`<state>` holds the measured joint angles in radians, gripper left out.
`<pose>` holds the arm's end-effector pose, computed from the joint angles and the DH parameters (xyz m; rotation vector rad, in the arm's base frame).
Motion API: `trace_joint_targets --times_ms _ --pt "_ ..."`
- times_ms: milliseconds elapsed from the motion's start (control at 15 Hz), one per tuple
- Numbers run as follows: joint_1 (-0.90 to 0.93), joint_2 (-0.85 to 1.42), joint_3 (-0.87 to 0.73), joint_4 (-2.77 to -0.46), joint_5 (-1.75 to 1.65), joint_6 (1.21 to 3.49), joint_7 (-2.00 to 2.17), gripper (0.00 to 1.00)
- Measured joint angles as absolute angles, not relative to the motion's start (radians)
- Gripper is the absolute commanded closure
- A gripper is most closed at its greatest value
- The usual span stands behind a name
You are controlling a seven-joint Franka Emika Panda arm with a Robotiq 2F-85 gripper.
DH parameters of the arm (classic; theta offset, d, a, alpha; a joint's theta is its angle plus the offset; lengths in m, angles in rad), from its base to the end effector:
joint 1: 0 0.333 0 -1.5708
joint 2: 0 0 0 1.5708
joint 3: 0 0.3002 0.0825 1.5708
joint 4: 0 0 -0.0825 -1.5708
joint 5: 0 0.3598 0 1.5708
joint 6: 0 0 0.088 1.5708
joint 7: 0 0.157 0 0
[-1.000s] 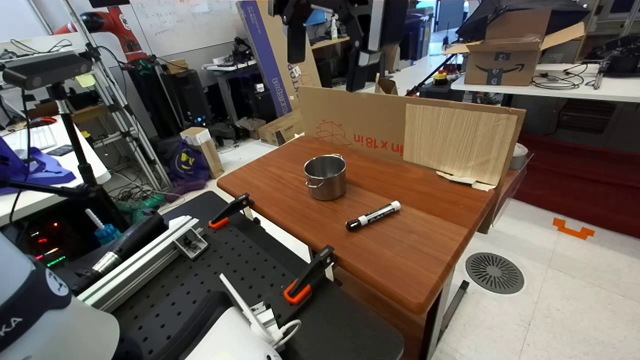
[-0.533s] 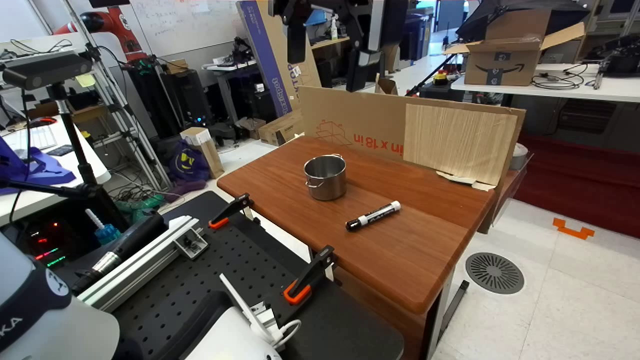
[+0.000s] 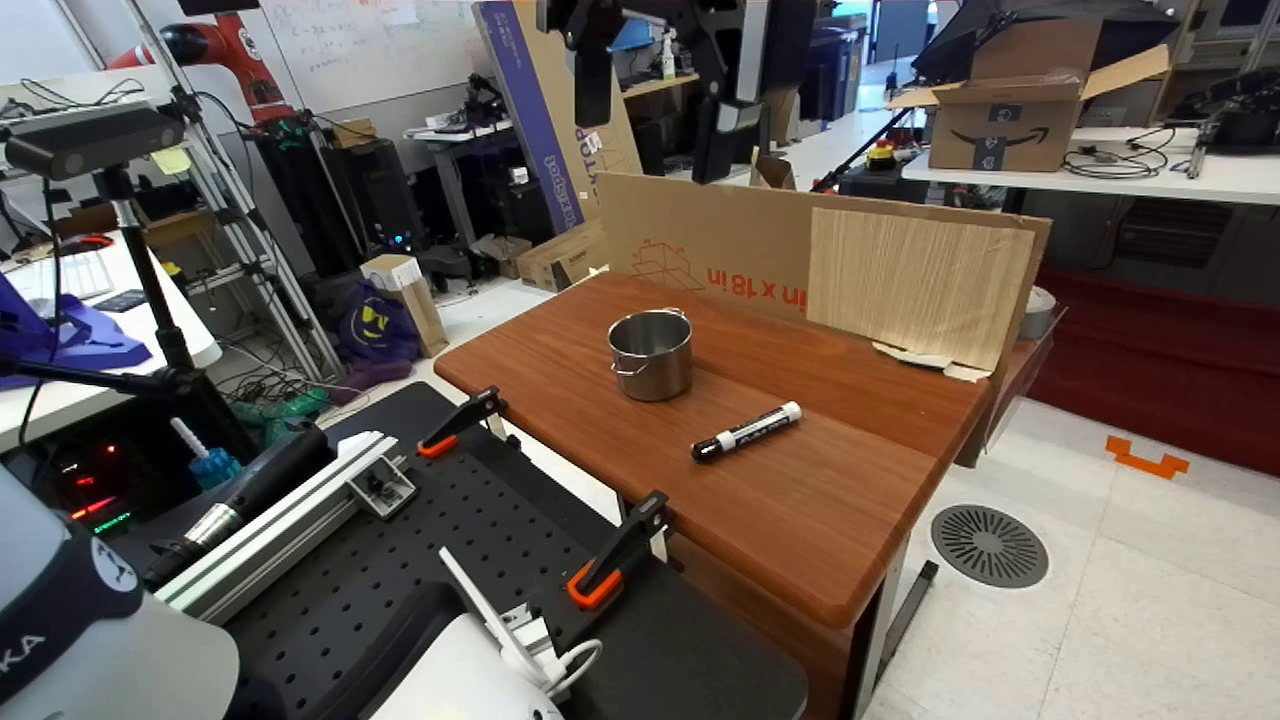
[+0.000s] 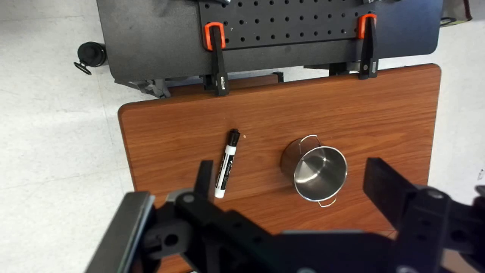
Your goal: Put the marker inside the cup
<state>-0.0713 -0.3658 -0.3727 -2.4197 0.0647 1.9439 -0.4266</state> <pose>0.3640 -0.1610 0.3747 -2.9131 0.0199 0.0660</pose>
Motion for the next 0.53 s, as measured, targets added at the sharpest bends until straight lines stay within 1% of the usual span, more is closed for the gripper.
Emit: trace_joint_targets --times_ms 533 --pt "-0.077 -0.366 -0.366 -2.420 0.066 1.944 -0.427 0.00"
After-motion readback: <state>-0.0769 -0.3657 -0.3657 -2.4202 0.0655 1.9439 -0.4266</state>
